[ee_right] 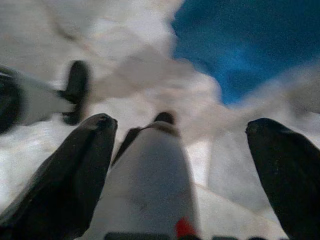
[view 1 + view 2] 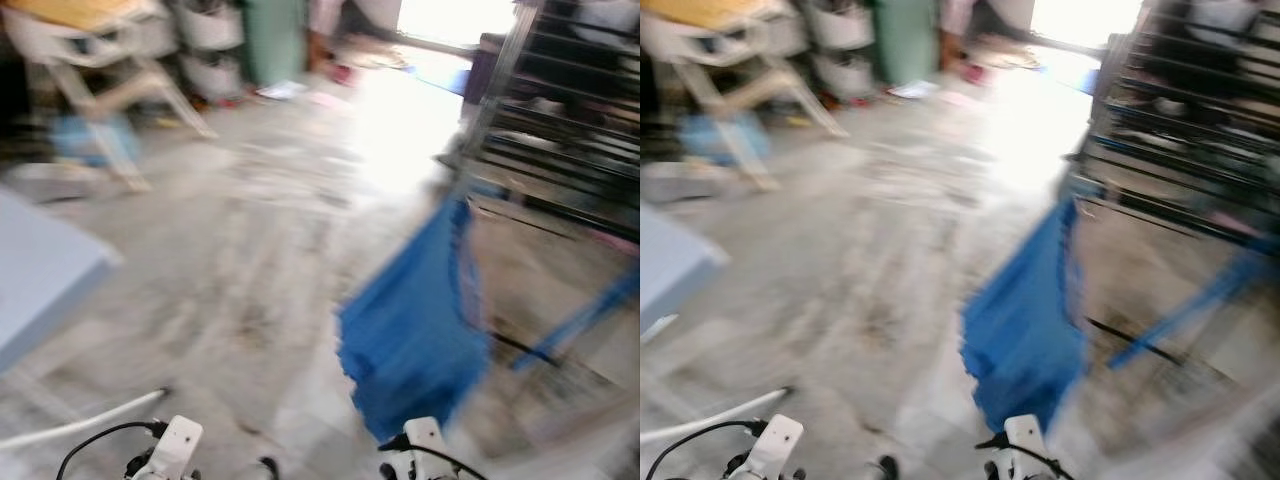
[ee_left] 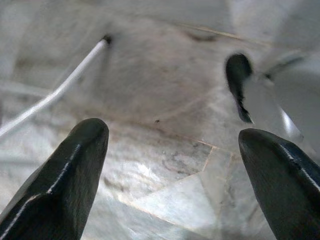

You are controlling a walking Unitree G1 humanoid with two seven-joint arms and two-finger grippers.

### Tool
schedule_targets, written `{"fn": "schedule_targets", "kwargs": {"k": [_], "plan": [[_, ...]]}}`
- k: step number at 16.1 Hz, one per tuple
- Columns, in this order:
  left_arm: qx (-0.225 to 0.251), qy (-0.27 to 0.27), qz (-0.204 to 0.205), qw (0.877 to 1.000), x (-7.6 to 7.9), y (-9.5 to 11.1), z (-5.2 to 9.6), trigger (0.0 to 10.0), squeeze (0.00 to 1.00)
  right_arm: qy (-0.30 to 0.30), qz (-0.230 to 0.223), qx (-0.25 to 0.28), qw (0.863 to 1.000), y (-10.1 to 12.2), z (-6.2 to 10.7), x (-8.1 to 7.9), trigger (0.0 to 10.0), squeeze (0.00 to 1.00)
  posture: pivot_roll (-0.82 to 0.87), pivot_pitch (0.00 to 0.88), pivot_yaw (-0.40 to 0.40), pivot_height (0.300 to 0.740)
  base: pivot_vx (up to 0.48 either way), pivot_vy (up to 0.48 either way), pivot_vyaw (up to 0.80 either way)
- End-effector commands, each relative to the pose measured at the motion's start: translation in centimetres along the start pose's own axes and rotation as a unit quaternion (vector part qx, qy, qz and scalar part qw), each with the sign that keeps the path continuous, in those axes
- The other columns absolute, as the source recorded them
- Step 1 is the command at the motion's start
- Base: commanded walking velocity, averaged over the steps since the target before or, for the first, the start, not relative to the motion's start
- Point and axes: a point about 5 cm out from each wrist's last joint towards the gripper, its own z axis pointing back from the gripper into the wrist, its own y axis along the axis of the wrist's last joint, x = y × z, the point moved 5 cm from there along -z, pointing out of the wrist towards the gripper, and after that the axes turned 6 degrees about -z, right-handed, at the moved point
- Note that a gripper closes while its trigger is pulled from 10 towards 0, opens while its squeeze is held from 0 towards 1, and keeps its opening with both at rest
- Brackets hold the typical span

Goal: Hang hanger

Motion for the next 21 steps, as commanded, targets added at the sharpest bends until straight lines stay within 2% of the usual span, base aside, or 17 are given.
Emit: {"fn": "schedule_targets", "kwargs": {"k": [1, 2, 5, 11, 13, 16, 17, 19, 21], "plan": [[-0.013, -0.009, 0.023, 1.000, 0.3, -0.9, 0.1, 10.0, 0.00, -0.011, 0.000, -0.008, 1.000, -0.5, 0.1, 0.6, 10.0, 0.00, -0.07, 0.104, 0.001, 0.740, 0.000, 0.000, 0.80], [-0.010, -0.011, 0.045, 0.999, 0.2, -0.8, 0.1, 10.0, 0.00, -0.008, 0.006, -0.010, 1.000, -0.6, 0.1, 0.3, 10.0, 0.00, -0.07, 0.109, 0.002, 0.740, 0.000, 0.000, 0.80], [-0.016, -0.020, 0.044, 0.999, 0.4, -1.3, 0.2, 10.0, 0.00, -0.004, 0.017, -0.013, 1.000, -0.9, 0.1, 0.3, 10.0, 0.00, -0.07, 0.113, 0.002, 0.740, 0.000, 0.000, 0.80], [-0.019, -0.017, 0.049, 0.998, 0.4, -1.1, 0.1, 10.0, 0.00, -0.014, 0.017, -0.025, 0.999, -4.0, 1.4, 3.4, 10.0, 0.00, -0.08, 0.119, -0.003, 0.740, 0.000, 0.000, 0.80], [-0.018, -0.017, 0.062, 0.998, 0.6, -1.0, 0.1, 10.0, 0.00, -0.016, 0.011, -0.030, 0.999, -4.9, 1.7, 3.5, 10.0, 0.00, -0.08, 0.127, -0.007, 0.740, 0.000, 0.000, 0.71], [0.029, 0.000, 0.095, 0.995, -0.2, 1.5, -0.1, 10.0, 0.00, -0.019, -0.023, -0.017, 0.999, -5.0, 1.8, 3.8, 10.0, 0.00, -0.08, 0.130, -0.010, 0.740, 0.000, 0.000, 0.00], [0.054, -0.002, 0.108, 0.993, -0.2, 3.4, -0.3, 10.0, 0.00, -0.011, -0.025, -0.005, 1.000, -4.5, 1.8, 3.7, 10.0, 0.00, -0.08, 0.138, -0.016, 0.740, 0.000, 0.000, 0.00], [0.090, -0.006, 0.119, 0.989, 0.3, 7.7, -0.4, 10.0, 0.00, 0.010, -0.026, 0.037, 0.999, 0.9, 0.3, 1.3, 10.0, 0.00, -0.08, 0.135, -0.017, 0.740, 0.000, 0.000, 0.00], [0.119, -0.020, 0.123, 0.985, 1.8, 11.9, -0.2, 10.0, 0.00, 0.019, -0.030, 0.056, 0.998, 3.1, -0.1, 0.2, 10.0, 0.00, -0.08, 0.131, -0.013, 0.740, 0.000, 0.000, 0.00]]}}
